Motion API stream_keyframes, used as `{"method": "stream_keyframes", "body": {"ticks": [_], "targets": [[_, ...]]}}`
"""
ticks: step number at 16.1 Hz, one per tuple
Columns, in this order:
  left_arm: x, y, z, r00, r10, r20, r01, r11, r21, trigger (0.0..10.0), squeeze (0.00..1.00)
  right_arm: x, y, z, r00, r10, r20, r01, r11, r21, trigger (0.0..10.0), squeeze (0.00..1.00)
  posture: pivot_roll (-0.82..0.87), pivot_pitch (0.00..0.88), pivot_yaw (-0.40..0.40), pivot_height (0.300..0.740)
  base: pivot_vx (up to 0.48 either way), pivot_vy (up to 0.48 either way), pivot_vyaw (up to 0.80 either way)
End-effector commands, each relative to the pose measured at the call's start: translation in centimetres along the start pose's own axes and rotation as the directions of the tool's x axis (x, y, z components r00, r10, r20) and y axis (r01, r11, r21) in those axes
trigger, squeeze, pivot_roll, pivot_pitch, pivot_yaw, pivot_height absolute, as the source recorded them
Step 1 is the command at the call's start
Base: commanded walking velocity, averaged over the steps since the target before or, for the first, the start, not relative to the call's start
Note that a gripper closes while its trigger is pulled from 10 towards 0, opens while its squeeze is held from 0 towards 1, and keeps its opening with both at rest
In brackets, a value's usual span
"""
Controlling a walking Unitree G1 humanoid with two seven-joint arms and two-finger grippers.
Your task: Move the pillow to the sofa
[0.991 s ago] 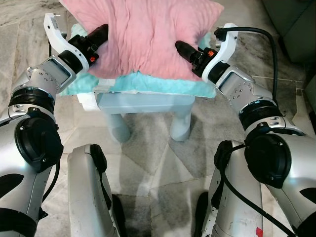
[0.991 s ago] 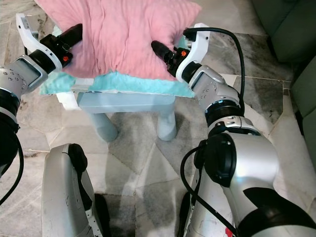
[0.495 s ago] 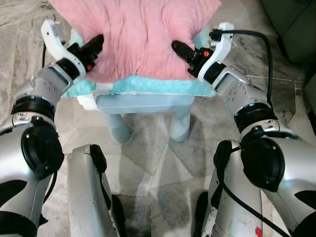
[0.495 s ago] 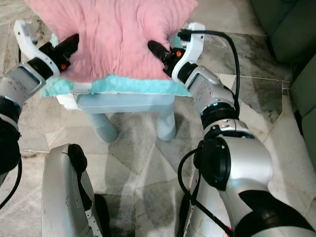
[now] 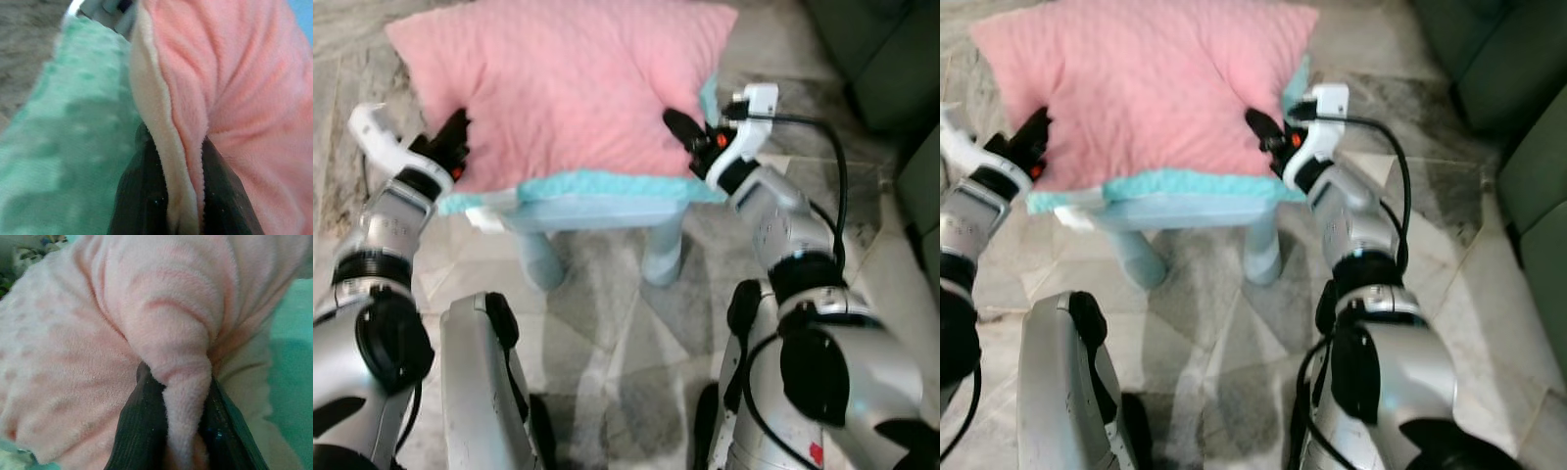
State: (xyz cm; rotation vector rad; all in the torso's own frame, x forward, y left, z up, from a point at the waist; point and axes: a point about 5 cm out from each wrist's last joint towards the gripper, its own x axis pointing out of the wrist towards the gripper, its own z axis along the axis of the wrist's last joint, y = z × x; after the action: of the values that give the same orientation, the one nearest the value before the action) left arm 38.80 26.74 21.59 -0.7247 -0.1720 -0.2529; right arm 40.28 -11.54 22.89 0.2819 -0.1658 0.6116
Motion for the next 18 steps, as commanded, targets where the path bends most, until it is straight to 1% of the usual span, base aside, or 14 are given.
{"method": "stream_keyframes", "body": {"ticks": [1, 2, 3, 5, 6, 8, 9, 10, 11, 12, 14, 15, 16, 18], "targets": [[-0.8, 0.7, 0.6, 0.998, 0.015, 0.06, -0.017, 0.999, 0.03, 0.0, 0.0, -0.7, 0.2, -0.3, 1.0, -0.021, 0.018, 0.021, 0.999, -0.041, 0.0, 0.0, -0.07, 0.046, -0.003, 0.342, 0.0, 0.0, 0.0], [-0.8, 0.7, 0.3, 0.998, 0.013, 0.06, -0.016, 0.998, 0.057, 0.0, 0.0, -0.9, 0.1, -0.5, 0.999, -0.042, 0.031, 0.043, 0.998, -0.034, 0.0, 0.0, -0.07, 0.014, -0.004, 0.342, 0.0, 0.0, 0.0], [-0.8, 0.5, -0.1, 0.998, 0.0, 0.065, -0.006, 0.996, 0.094, 0.0, 0.0, -1.3, 0.0, -0.5, 0.997, -0.065, 0.05, 0.068, 0.996, -0.061, 0.0, 0.0, -0.07, 0.0, -0.002, 0.342, 0.0, 0.0, 0.0], [-0.8, 0.1, -0.6, 0.997, -0.018, 0.08, 0.009, 0.993, 0.114, 0.0, 0.0, -1.9, -0.4, -0.2, 0.989, -0.12, 0.088, 0.124, 0.991, -0.046, 0.0, 0.0, -0.07, 0.0, 0.0, 0.342, 0.0, 0.0, 0.0], [-0.9, -0.3, -1.7, 0.996, -0.017, 0.089, 0.005, 0.991, 0.131, 0.0, 0.0, -2.7, -0.6, -0.3, 0.981, -0.162, 0.111, 0.165, 0.986, -0.026, 0.0, 0.0, -0.08, 0.0, 0.003, 0.342, 0.0, 0.0, 0.0], [-1.3, -0.5, -4.0, 0.994, 0.042, 0.103, -0.058, 0.986, 0.156, 0.0, 0.0, -4.0, -1.1, -0.8, 0.965, -0.235, 0.119, 0.238, 0.971, -0.009, 0.0, 0.0, -0.08, 0.0, 0.009, 0.342, 0.0, 0.0, 0.0], [-1.8, -0.5, -5.6, 0.993, 0.074, 0.092, -0.089, 0.982, 0.167, 0.0, 0.0, -4.8, -1.3, -1.5, 0.958, -0.264, 0.111, 0.268, 0.963, -0.022, 0.0, 0.0, -0.08, 0.0, 0.01, 0.342, 0.0, 0.0, 0.0], [-2.3, -0.4, -6.6, 0.991, 0.099, 0.093, -0.114, 0.979, 0.168, 0.0, 0.0, -5.4, -1.4, -1.9, 0.955, -0.277, 0.103, 0.283, 0.958, -0.042, 0.0, 0.0, -0.08, 0.0, 0.014, 0.342, 0.0, 0.0, 0.0], [-3.4, -0.5, -8.4, 0.989, 0.121, 0.087, -0.135, 0.974, 0.18, 0.0, 0.0, -6.8, -1.7, -2.5, 0.943, -0.318, 0.098, 0.322, 0.946, -0.027, 0.0, 0.0, -0.08, 0.0, 0.015, 0.342, 0.0, 0.0, 0.0], [-3.7, -0.5, -8.9, 0.989, 0.126, 0.075, -0.137, 0.974, 0.178, 0.0, 0.0, -7.1, -1.8, -2.9, 0.94, -0.33, 0.086, 0.333, 0.943, -0.024, 0.0, 0.0, -0.08, 0.0, 0.015, 0.342, 0.0, 0.0, 0.0], [-4.2, -0.8, -8.9, 0.987, 0.13, 0.091, -0.149, 0.959, 0.243, 0.0, 0.0, -7.9, -1.9, -3.1, 0.928, -0.362, 0.086, 0.366, 0.93, -0.038, 0.0, 0.0, -0.07, 0.0, 0.019, 0.342, 0.0, 0.0, 0.0], [-4.4, -1.2, -9.0, 0.986, 0.134, 0.095, -0.152, 0.962, 0.227, 0.0, 0.0, -8.1, -1.9, -3.1, 0.923, -0.374, 0.089, 0.379, 0.924, -0.047, 0.0, 0.0, -0.07, 0.0, 0.02, 0.342, 0.0, 0.0, 0.0], [-5.0, -1.9, -9.4, 0.992, 0.106, 0.069, -0.121, 0.954, 0.276, 0.0, 0.0, -8.7, -1.8, -3.6, 0.91, -0.405, 0.083, 0.41, 0.911, -0.042, 0.0, 0.0, -0.08, 0.0, 0.028, 0.342, 0.0, 0.0, 0.0], [-5.9, -2.6, -10.0, 0.995, 0.094, 0.04, -0.102, 0.938, 0.332, 0.0, 0.0, -9.5, -1.3, -4.1, 0.893, -0.443, 0.079, 0.448, 0.892, -0.059, 0.0, 0.0, -0.07, 0.0, 0.034, 0.342, 0.0, 0.0, 0.0]]}}
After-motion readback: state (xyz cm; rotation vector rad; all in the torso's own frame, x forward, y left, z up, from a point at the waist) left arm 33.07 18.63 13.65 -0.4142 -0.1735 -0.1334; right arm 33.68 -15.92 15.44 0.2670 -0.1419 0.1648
